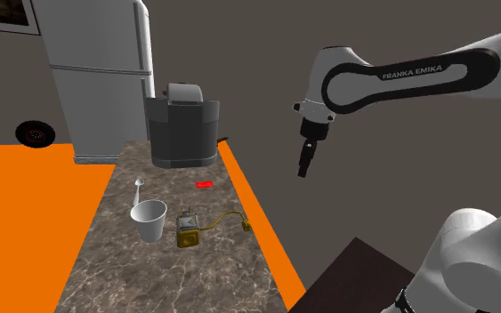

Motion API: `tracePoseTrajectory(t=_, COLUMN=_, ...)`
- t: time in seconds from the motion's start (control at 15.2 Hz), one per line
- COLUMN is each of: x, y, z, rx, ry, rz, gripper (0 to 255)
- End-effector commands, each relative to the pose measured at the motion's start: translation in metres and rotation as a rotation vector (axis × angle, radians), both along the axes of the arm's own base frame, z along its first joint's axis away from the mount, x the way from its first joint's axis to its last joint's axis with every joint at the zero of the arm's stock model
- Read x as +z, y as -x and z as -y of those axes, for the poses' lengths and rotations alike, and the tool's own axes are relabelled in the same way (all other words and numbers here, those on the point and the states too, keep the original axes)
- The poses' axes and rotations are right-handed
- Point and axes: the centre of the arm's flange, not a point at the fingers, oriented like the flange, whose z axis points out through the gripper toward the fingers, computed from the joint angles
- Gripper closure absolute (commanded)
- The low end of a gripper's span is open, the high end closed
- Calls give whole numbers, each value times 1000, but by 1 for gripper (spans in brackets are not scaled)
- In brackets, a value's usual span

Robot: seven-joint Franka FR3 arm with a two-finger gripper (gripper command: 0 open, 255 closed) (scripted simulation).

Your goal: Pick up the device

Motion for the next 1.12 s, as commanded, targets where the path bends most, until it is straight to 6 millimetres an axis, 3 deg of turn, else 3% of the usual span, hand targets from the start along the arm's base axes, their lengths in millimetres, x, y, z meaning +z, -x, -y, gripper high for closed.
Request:
tracePoseTrajectory(t=0.0, x=-17, y=-18, z=0, rx=56, ry=-3, rz=1, gripper=0)
tracePoseTrajectory(t=0.53, x=-90, y=-91, z=-23, rx=270, ry=-15, rz=-2, gripper=0)
tracePoseTrajectory(t=1.06, x=-162, y=-158, z=-62, rx=484, ry=-27, rz=-5, gripper=0)
